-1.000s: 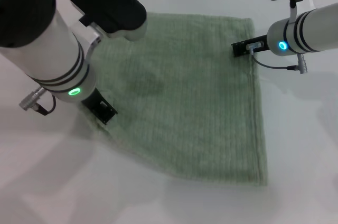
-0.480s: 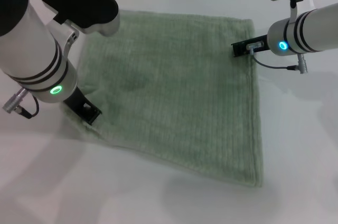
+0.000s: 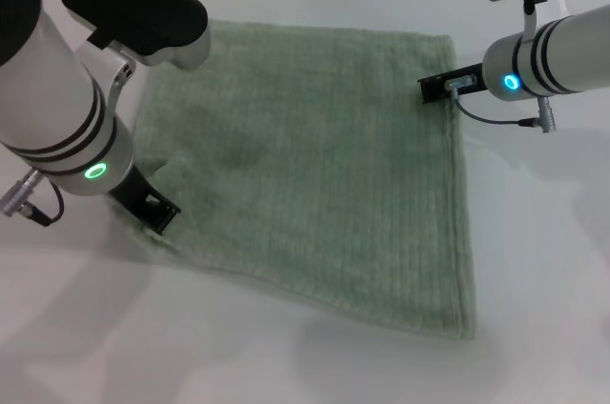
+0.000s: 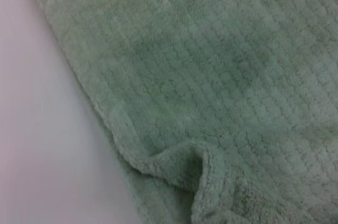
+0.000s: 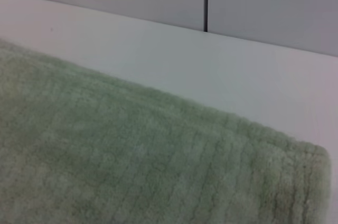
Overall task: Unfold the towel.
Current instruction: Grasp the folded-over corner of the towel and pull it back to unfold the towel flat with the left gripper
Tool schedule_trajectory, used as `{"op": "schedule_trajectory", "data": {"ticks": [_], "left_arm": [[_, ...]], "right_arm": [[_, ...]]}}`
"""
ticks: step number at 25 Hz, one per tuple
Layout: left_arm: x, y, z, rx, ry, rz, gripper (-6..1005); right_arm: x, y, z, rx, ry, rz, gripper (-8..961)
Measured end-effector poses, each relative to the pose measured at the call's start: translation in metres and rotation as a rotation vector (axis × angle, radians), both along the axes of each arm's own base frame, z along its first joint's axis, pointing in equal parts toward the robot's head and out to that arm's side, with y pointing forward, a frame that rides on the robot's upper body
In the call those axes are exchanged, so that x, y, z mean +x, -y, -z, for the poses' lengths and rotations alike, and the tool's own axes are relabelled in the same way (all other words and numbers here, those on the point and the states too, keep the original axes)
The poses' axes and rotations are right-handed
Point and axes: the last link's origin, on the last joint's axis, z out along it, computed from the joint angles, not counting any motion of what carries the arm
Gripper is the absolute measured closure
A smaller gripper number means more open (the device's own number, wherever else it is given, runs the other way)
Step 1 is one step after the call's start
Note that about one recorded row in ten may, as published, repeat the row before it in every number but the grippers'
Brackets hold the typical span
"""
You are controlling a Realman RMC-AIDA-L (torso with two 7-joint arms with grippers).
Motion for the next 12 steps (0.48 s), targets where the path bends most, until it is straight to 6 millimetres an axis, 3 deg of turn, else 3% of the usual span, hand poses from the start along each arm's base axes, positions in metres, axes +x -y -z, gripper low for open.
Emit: {"op": "schedule_trajectory", "data": {"ticks": [12], "left_arm": [[-0.0099,0.0081,0.0009,0.030,0.019,-0.046,790]], "right_arm": [[-0.0002,0.0000,0.0001,-0.004,0.005,-0.004,953]]}}
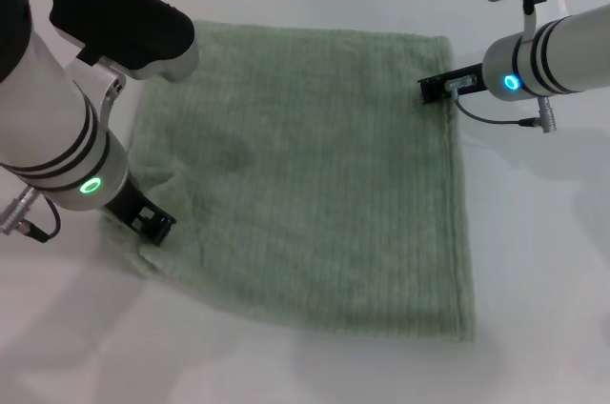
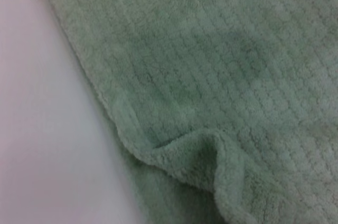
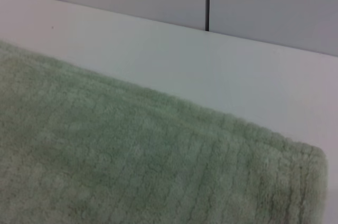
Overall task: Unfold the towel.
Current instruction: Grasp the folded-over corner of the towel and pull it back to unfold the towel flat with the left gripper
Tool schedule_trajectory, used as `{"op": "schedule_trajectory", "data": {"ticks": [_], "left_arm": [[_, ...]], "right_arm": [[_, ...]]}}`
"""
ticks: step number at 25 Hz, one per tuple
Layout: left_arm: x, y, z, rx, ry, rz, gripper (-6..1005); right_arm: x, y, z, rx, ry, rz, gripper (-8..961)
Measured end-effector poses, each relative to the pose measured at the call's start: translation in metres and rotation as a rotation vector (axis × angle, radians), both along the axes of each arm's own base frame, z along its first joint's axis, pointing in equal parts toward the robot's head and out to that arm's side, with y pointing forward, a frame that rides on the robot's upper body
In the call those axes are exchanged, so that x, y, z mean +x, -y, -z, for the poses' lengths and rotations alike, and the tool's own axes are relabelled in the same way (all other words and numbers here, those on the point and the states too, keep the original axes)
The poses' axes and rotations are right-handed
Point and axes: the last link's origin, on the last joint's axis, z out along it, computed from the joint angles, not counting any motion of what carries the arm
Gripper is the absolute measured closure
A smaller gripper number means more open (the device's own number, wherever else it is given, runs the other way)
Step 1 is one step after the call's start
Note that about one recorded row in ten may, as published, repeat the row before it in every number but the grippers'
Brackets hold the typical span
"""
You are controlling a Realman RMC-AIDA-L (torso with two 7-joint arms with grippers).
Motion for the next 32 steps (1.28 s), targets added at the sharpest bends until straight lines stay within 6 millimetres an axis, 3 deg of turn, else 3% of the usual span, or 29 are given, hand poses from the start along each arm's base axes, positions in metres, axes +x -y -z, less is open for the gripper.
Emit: {"op": "schedule_trajectory", "data": {"ticks": [10,16,25,32], "left_arm": [[0.000,-0.016,-0.011,0.067,0.027,0.039,574],[0.014,-0.026,-0.006,0.074,0.068,0.146,345],[-0.001,-0.020,0.011,0.018,0.037,0.097,345],[-0.014,-0.016,0.005,0.020,0.005,0.018,345]], "right_arm": [[0.001,0.000,0.000,0.002,0.001,0.000,953],[0.001,0.000,-0.001,0.006,-0.001,-0.003,953],[-0.001,-0.001,-0.002,0.008,-0.008,-0.001,953],[-0.003,-0.001,-0.002,0.003,-0.007,-0.006,953]]}}
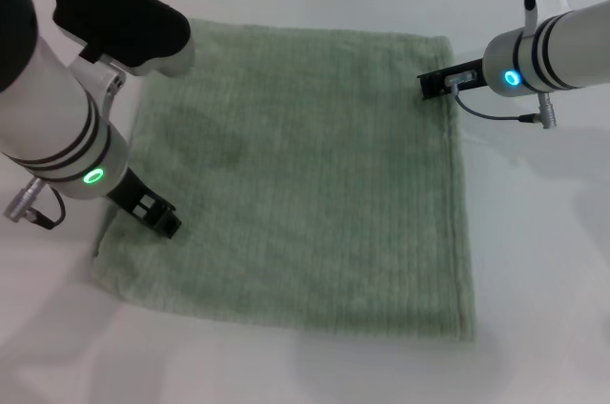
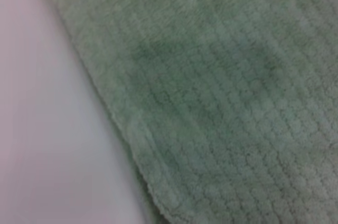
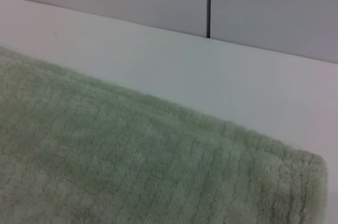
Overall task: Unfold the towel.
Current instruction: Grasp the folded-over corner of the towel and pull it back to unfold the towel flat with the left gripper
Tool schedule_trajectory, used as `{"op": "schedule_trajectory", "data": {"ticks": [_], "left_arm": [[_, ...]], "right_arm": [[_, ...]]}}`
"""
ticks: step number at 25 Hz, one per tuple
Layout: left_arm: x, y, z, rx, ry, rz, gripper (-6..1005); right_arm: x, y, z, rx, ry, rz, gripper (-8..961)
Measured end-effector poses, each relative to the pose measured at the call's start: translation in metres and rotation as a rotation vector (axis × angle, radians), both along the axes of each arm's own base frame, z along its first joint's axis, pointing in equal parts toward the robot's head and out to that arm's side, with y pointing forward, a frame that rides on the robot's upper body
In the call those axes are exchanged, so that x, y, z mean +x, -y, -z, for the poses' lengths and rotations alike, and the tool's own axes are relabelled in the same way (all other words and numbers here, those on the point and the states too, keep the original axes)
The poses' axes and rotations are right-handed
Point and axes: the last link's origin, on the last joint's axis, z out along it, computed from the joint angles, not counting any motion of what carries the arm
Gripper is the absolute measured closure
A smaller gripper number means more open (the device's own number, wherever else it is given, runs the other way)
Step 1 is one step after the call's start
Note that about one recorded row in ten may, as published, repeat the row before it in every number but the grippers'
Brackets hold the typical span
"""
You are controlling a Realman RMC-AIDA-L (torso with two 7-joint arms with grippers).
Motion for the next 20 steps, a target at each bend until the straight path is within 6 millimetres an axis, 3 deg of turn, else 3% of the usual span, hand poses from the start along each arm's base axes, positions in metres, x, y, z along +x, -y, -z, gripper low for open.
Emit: {"op": "schedule_trajectory", "data": {"ticks": [13,17,20], "left_arm": [[-0.007,-0.012,-0.026,0.078,-0.017,-0.001,344],[0.002,-0.032,-0.050,0.183,0.028,0.154,344],[0.007,-0.043,-0.057,0.227,0.051,0.260,344]], "right_arm": [[0.000,-0.001,-0.001,0.006,-0.003,-0.001,953],[-0.006,-0.005,-0.008,0.039,0.012,-0.054,953],[-0.015,-0.009,-0.018,0.081,0.012,-0.111,953]]}}
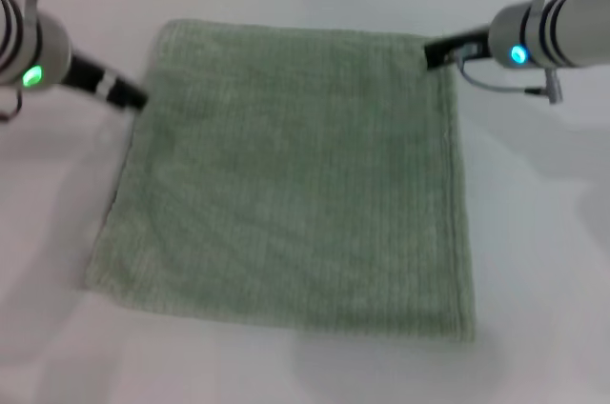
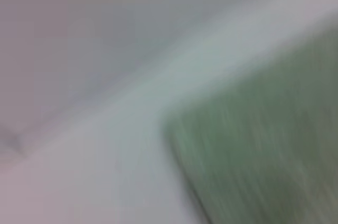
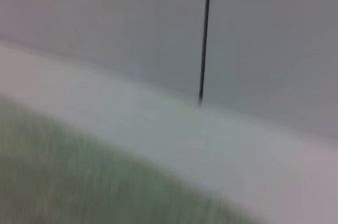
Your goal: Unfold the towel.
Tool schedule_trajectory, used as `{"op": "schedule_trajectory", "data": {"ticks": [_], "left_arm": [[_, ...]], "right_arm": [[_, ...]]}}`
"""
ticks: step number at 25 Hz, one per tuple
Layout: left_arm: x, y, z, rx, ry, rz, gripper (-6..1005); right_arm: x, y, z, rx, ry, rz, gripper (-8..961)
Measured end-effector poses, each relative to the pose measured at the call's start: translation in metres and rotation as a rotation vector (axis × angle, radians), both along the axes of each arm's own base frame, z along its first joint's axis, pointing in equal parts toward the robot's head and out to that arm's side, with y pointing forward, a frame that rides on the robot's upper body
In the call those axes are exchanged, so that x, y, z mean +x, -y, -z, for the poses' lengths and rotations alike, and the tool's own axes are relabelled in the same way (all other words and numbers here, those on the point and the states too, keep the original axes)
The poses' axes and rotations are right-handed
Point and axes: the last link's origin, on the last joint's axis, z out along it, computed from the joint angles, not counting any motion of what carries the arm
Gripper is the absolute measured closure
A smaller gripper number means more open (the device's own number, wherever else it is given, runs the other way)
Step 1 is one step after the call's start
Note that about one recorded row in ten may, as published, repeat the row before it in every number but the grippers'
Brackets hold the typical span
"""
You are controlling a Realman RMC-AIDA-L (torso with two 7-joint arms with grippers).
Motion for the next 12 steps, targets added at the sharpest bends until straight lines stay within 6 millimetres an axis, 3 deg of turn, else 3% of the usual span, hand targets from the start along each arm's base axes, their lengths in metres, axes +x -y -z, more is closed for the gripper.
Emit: {"op": "schedule_trajectory", "data": {"ticks": [2,3,6,8,9,10,11,12], "left_arm": [[0.008,-0.020,-0.017,0.145,0.061,0.219,344],[0.008,-0.020,-0.017,0.145,0.061,0.219,344],[0.013,-0.029,-0.042,0.398,0.101,0.478,344],[0.014,-0.029,-0.048,0.465,0.097,0.544,344],[0.014,-0.029,-0.048,0.465,0.097,0.544,344],[0.011,-0.024,-0.058,0.602,0.096,0.676,344],[0.011,-0.024,-0.058,0.602,0.096,0.676,344],[0.011,-0.024,-0.058,0.602,0.096,0.676,344]], "right_arm": [[-0.020,-0.004,-0.025,0.111,0.001,-0.130,953],[-0.020,-0.004,-0.025,0.111,0.001,-0.130,953],[-0.040,0.000,-0.048,0.237,0.007,-0.285,953],[-0.051,0.008,-0.058,0.319,-0.007,-0.385,953],[-0.062,0.024,-0.069,0.441,-0.041,-0.505,953],[-0.062,0.024,-0.069,0.441,-0.041,-0.505,953],[-0.066,0.034,-0.072,0.512,-0.059,-0.578,953],[-0.067,0.056,-0.072,0.640,-0.080,-0.704,953]]}}
